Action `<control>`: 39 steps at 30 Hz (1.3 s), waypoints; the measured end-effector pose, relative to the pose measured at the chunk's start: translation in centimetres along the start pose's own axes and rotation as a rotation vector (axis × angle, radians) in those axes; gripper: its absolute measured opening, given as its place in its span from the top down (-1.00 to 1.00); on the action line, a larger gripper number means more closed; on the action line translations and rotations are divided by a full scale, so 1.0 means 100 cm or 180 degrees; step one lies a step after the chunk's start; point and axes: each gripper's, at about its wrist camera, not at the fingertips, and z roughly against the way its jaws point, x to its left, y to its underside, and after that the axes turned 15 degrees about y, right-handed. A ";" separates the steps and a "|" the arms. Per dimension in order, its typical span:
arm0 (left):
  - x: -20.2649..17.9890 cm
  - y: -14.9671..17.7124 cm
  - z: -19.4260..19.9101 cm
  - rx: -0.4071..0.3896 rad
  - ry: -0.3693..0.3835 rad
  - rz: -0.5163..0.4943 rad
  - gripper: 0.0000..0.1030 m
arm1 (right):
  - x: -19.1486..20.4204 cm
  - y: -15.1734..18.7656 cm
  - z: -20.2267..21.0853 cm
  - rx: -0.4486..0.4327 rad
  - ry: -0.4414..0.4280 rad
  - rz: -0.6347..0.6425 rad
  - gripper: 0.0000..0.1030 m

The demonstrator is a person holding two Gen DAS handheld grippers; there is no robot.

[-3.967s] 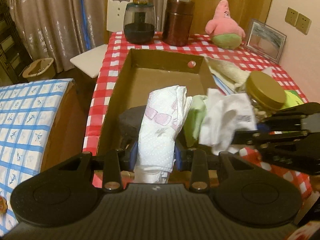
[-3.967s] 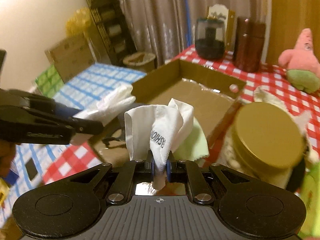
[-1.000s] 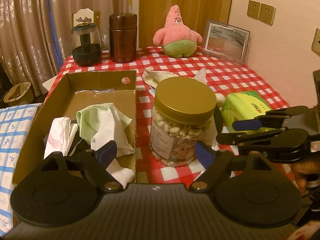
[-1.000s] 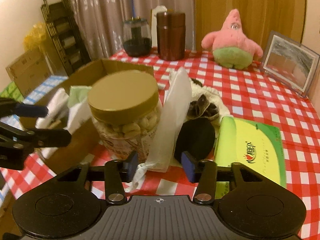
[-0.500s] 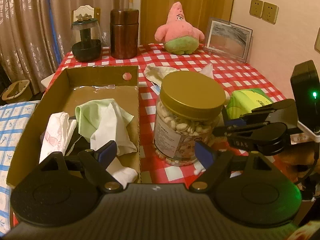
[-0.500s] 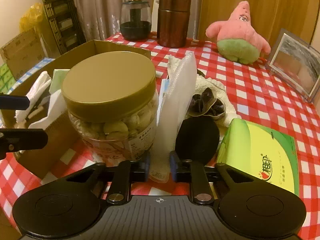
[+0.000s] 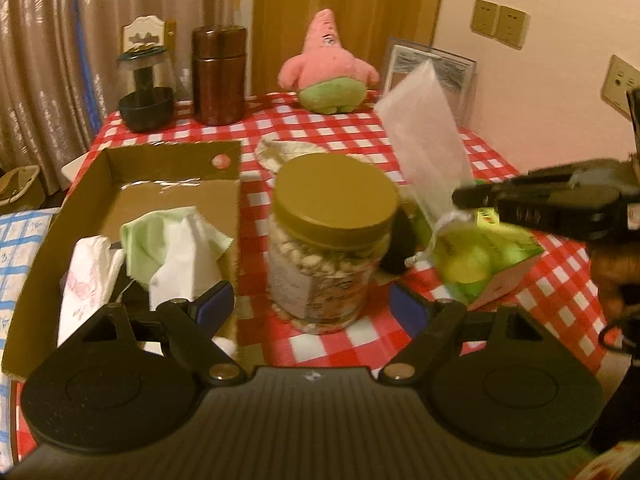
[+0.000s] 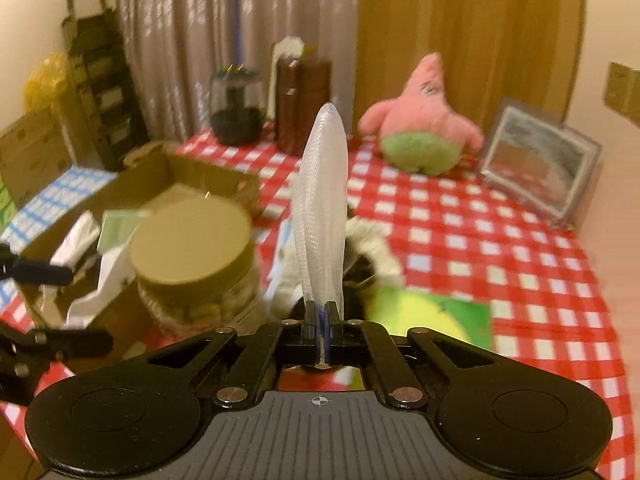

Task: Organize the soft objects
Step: 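Grasp the dark scrunchie on the towel with the left gripper while the right holds the plastic sheet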

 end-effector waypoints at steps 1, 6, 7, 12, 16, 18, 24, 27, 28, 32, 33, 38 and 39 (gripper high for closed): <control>-0.004 -0.001 0.000 0.0003 0.0019 -0.0029 -0.62 | -0.006 -0.002 0.005 -0.0034 0.0023 -0.0042 0.97; -0.018 -0.020 -0.001 -0.0006 0.0129 -0.0191 -0.62 | -0.034 -0.007 0.023 -0.0142 0.0135 -0.0220 0.97; -0.020 -0.025 -0.001 -0.0011 0.0151 -0.0227 -0.61 | -0.039 -0.008 0.024 -0.0153 0.0159 -0.0251 0.97; -0.029 -0.066 -0.011 0.0083 0.0306 -0.0543 -0.59 | -0.059 -0.018 0.028 -0.0193 0.0152 -0.0356 0.97; -0.032 -0.105 -0.031 0.0274 0.0482 -0.0773 -0.51 | -0.068 -0.030 0.030 -0.0232 0.0087 -0.0384 0.97; -0.030 -0.123 -0.048 0.0418 0.0540 -0.0863 -0.51 | -0.073 -0.036 0.024 -0.0190 0.0024 -0.0417 0.97; -0.029 -0.156 -0.103 0.0921 0.0621 -0.1168 -0.32 | -0.087 -0.053 0.004 -0.0073 0.0018 -0.0479 0.97; -0.025 -0.164 -0.131 0.1192 0.0722 -0.1165 -0.28 | -0.092 -0.060 -0.010 -0.0001 0.0031 -0.0519 0.97; -0.024 -0.166 -0.139 0.1268 0.0757 -0.1171 -0.27 | -0.094 -0.062 -0.016 0.0033 0.0033 -0.0527 0.97; -0.020 -0.169 -0.175 0.1590 0.0752 -0.1269 -0.24 | -0.100 -0.068 -0.040 0.0154 0.0034 -0.0605 0.97; -0.020 -0.169 -0.182 0.1649 0.0724 -0.1308 -0.24 | -0.101 -0.068 -0.046 0.0185 0.0038 -0.0601 0.97; -0.019 -0.166 -0.216 0.1903 0.0703 -0.1421 -0.18 | -0.110 -0.064 -0.069 0.0341 0.0041 -0.0642 0.97; -0.019 -0.166 -0.223 0.1942 0.0713 -0.1416 -0.17 | -0.111 -0.063 -0.072 0.0366 0.0039 -0.0643 0.97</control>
